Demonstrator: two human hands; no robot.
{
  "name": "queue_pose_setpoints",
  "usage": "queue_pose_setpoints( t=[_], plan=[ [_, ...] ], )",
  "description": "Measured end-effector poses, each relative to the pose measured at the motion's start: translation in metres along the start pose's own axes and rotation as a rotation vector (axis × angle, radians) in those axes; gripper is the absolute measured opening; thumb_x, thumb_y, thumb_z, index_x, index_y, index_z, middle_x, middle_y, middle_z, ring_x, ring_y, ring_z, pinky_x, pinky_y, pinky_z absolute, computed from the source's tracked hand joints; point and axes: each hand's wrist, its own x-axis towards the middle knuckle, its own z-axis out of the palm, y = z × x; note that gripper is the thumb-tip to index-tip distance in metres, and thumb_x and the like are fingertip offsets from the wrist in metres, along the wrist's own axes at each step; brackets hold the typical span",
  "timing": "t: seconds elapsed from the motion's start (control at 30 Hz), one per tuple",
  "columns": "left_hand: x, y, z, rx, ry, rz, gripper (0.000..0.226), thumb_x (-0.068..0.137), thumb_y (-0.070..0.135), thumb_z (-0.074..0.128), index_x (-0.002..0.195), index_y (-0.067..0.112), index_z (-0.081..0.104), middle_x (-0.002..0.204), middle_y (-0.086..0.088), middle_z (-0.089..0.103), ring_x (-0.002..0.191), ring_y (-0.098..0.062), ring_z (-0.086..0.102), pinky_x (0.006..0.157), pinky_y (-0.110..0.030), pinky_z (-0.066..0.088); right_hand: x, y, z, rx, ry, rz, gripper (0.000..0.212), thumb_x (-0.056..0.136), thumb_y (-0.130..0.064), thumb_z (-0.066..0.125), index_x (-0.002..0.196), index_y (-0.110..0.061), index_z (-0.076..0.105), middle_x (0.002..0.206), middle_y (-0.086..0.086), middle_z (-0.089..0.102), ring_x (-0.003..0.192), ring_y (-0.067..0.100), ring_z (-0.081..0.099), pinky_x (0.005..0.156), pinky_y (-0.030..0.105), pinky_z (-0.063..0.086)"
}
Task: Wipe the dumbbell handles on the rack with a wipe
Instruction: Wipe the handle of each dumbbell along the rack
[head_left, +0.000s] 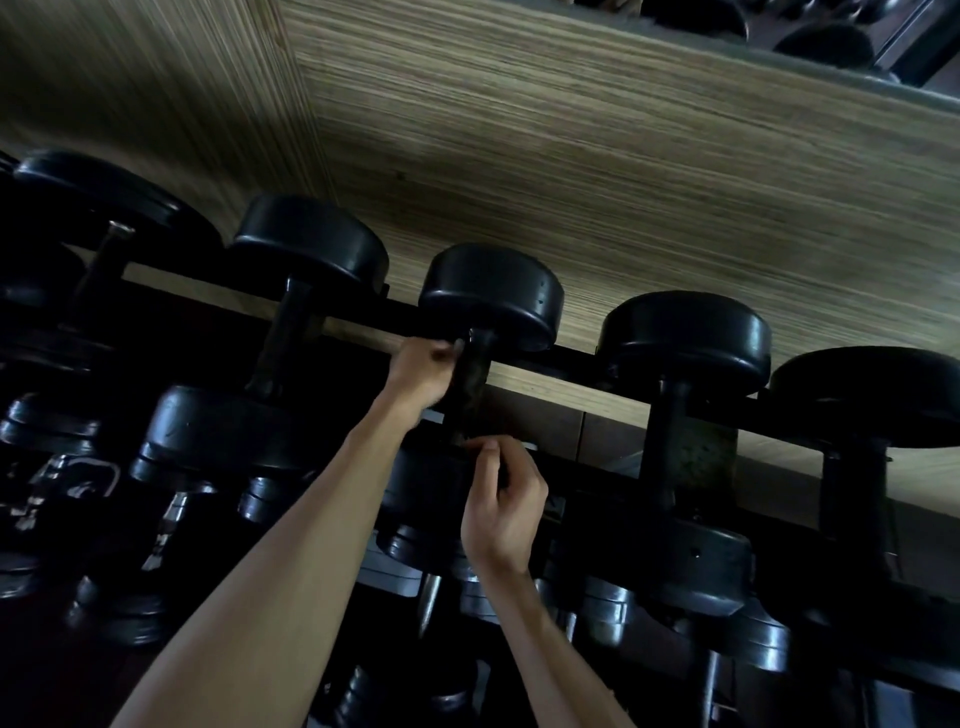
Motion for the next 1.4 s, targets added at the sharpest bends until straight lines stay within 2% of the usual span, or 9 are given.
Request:
queue_pose_setpoints(
  t=[0.13,0.27,0.43,0.63,0.77,0.87,1.0,1.2,1.4],
  plan=[
    [-0.02,-0.008,-0.012,0.036,0.021,0.013,0.024,0.096,0.018,0.063,0.074,0.025,0.073,0.078,0.002,0.072,0.084,-0.022,0.072,0.082,-0.04,0.06,-0.001,0.001,0.001,0.0,0.009,-0.006,0.035,0.096,-0.027,0.04,0.078,-0.013,0.066,0.066,-0.006,0.057,0.064,0.015,0.055,0.059,0.02,0.04],
    [-0.024,-0.009,-0.014,0.062,-0.01,0.029,0.014,0.096,0.017,0.062,0.093,0.013,0.076,0.084,-0.004,0.071,0.084,-0.023,0.072,0.08,-0.039,0.061,0.0,0.002,0.001,-0.003,0.003,-0.007,0.034,0.096,-0.027,0.04,0.079,-0.014,0.066,0.066,-0.006,0.057,0.064,0.016,0.055,0.058,0.025,0.043],
    [-0.009,-0.012,-0.013,0.004,-0.13,-0.075,0.023,0.097,0.015,0.06,0.078,0.021,0.072,0.082,-0.009,0.07,0.08,-0.025,0.067,0.075,-0.033,0.056,0.0,0.001,0.0,-0.014,0.0,-0.015,0.033,0.095,-0.026,0.04,0.079,-0.013,0.066,0.069,-0.005,0.06,0.068,0.014,0.057,0.061,0.025,0.044],
    [-0.033,-0.014,-0.024,0.155,-0.08,0.008,0.019,0.097,0.017,0.062,0.091,0.004,0.074,0.086,-0.012,0.073,0.085,-0.024,0.072,0.081,-0.036,0.061,0.0,0.002,0.0,-0.012,0.005,-0.028,0.034,0.095,-0.025,0.04,0.077,-0.011,0.065,0.069,-0.004,0.06,0.068,0.013,0.057,0.06,0.02,0.042],
    [-0.032,0.0,-0.016,0.242,-0.06,0.031,0.026,0.099,0.018,0.059,0.09,-0.002,0.071,0.071,-0.001,0.064,0.063,-0.006,0.058,0.054,-0.005,0.044,0.0,0.001,0.0,-0.002,-0.011,-0.014,0.034,0.095,-0.026,0.04,0.076,-0.01,0.064,0.067,-0.003,0.059,0.067,0.016,0.056,0.06,0.027,0.044],
    [-0.034,0.003,-0.019,0.34,-0.07,0.056,0.028,0.099,0.022,0.058,0.092,0.0,0.073,0.075,-0.001,0.065,0.071,-0.012,0.061,0.056,-0.01,0.044,0.0,0.0,-0.001,0.001,-0.012,-0.012,0.033,0.095,-0.025,0.04,0.076,-0.01,0.063,0.067,-0.003,0.058,0.065,0.016,0.055,0.058,0.028,0.044],
    [-0.051,-0.002,-0.032,0.435,-0.078,0.077,0.021,0.099,0.021,0.058,0.102,0.007,0.074,0.094,-0.006,0.071,0.092,-0.019,0.066,0.077,-0.026,0.05,-0.001,0.0,-0.001,0.009,-0.01,-0.013,0.033,0.095,-0.025,0.04,0.077,-0.011,0.064,0.067,-0.003,0.059,0.065,0.015,0.056,0.058,0.027,0.044],
    [-0.041,0.008,-0.025,0.495,-0.122,0.025,0.022,0.097,0.013,0.055,0.105,0.003,0.072,0.105,-0.014,0.071,0.097,-0.026,0.066,0.077,-0.024,0.044,0.0,0.002,0.0,0.005,-0.006,0.002,0.032,0.095,-0.025,0.041,0.077,-0.012,0.065,0.068,-0.004,0.06,0.066,0.016,0.057,0.059,0.037,0.046],
    [-0.055,0.001,-0.027,0.491,-0.13,0.041,0.026,0.1,0.022,0.055,0.096,0.005,0.073,0.088,-0.007,0.071,0.084,-0.019,0.067,0.071,-0.027,0.05,0.0,0.003,0.001,-0.002,0.014,-0.012,0.032,0.095,-0.025,0.041,0.078,-0.013,0.066,0.068,-0.005,0.06,0.066,0.016,0.057,0.059,0.033,0.046]
  ],
)
